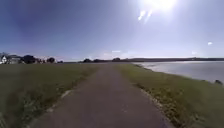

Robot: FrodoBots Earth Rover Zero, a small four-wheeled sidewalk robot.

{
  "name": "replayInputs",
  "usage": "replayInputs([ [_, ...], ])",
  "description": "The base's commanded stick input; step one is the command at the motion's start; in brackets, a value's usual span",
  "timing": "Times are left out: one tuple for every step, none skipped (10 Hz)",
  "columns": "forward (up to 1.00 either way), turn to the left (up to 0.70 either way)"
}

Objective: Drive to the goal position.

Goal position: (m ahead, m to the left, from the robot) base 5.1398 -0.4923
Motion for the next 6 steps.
replayInputs([
  [0.7,0.0],
  [0.7,0.0],
  [0.7,0.0],
  [0.7,0.0],
  [0.7,0.0],
  [0.7,0.0],
])
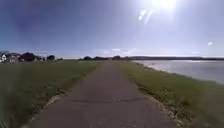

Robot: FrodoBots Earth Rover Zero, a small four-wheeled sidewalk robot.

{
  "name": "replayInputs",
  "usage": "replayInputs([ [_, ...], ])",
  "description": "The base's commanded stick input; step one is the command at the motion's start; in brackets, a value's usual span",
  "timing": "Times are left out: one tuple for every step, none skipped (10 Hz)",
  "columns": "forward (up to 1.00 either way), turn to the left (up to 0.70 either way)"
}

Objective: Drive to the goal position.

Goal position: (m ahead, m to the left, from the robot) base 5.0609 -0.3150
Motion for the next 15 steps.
replayInputs([
  [0.7,0.0],
  [0.7,0.0],
  [0.7,0.0],
  [0.7,0.0],
  [0.7,0.0],
  [0.7,0.0],
  [0.7,0.0],
  [0.7,0.0],
  [0.7,0.0],
  [0.7,0.0],
  [0.7,0.0],
  [0.7,0.27],
  [0.7,0.25],
  [0.7,0.07],
  [0.7,0.0],
])
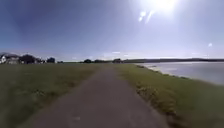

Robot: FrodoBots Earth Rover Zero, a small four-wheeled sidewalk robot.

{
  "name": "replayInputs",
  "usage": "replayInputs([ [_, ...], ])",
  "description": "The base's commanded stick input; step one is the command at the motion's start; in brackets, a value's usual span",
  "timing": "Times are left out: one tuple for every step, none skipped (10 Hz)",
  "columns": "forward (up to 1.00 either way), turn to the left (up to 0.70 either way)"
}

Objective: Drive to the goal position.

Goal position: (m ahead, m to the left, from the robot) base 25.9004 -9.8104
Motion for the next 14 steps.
replayInputs([
  [0.7,0.0],
  [0.7,0.0],
  [0.7,0.0],
  [0.7,0.0],
  [0.7,0.0],
  [0.7,0.0],
  [0.7,0.0],
  [0.7,0.0],
  [0.7,-0.18],
  [0.7,-0.27],
  [0.7,-0.27],
  [0.7,0.0],
  [0.7,0.0],
  [0.7,0.0],
])
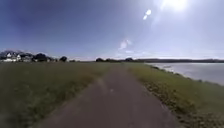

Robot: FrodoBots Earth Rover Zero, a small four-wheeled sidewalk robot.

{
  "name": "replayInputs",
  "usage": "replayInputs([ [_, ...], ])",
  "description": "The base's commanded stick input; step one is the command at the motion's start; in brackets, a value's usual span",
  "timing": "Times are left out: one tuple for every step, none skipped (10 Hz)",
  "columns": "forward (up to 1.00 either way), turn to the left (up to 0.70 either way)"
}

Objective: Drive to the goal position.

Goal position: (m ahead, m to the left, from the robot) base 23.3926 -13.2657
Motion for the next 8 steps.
replayInputs([
  [0.7,0.0],
  [0.7,0.0],
  [0.7,0.0],
  [0.7,0.0],
  [0.7,0.0],
  [0.7,0.0],
  [0.7,0.0],
  [0.7,0.0],
])
